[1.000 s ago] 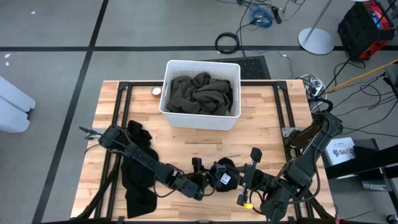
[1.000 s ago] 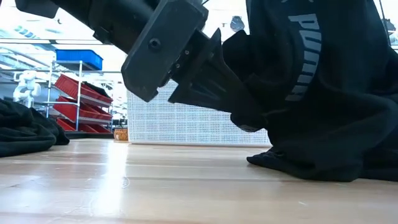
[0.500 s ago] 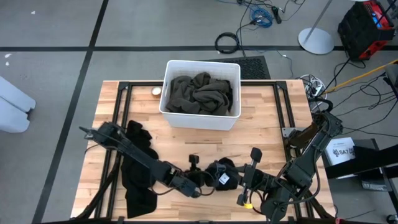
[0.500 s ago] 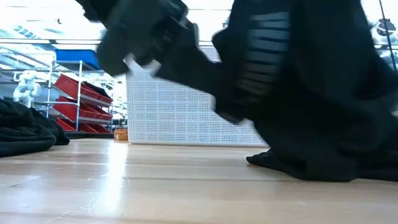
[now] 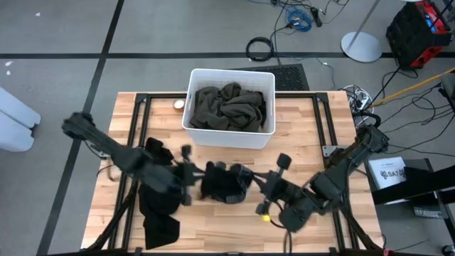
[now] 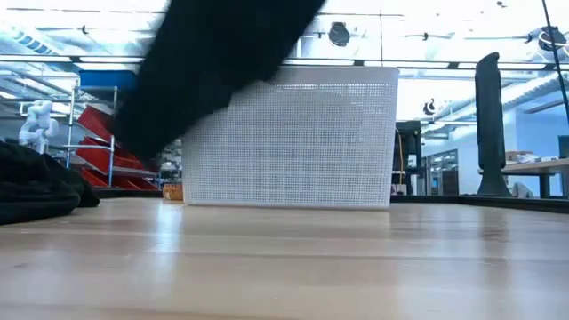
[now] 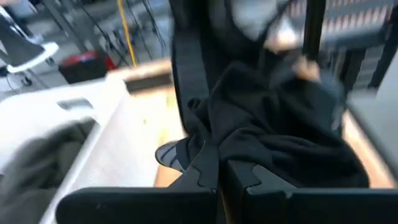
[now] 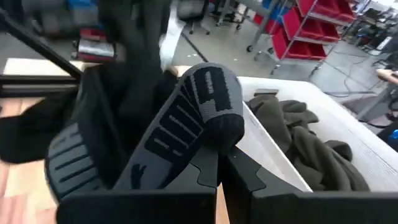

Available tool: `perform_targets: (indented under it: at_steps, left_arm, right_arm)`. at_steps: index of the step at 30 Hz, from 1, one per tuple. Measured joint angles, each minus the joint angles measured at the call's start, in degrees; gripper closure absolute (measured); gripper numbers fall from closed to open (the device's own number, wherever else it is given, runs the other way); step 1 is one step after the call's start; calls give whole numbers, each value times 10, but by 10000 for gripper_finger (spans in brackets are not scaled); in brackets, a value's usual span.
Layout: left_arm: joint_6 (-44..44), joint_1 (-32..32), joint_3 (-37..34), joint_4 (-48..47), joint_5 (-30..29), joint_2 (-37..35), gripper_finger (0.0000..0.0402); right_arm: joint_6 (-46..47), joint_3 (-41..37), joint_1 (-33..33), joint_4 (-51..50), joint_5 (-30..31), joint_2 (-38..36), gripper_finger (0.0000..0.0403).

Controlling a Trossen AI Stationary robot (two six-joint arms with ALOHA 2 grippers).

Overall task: Fold laundry
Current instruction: Fold the black underwear

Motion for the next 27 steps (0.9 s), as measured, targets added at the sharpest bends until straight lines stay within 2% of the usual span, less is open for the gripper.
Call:
perform_targets:
  at_steps: [3,6,9,14,22,27]
  left_arm:
    - [-2,0,0,17,-1,-47,399]
    - [-13,-7,0,16,2,-63,399]
    - [-25,-16,-12,11,14,-56,400]
    - [-36,-25,-24,-3,23,1,400]
    - [-47,-28,-24,0,23,127,400]
    - [-47,-21,-24,20,27,181,400]
  right_arm:
    - [-25,0,-30,16,-68,0,403]
    - [-21,0,-49,20,-143,1,403]
    - [-9,0,-52,21,-168,13,403]
    - [20,0,-40,29,-175,46,403]
    - [50,0,-22,36,-278,124,403]
    - [28,0,-33,55,-276,150,403]
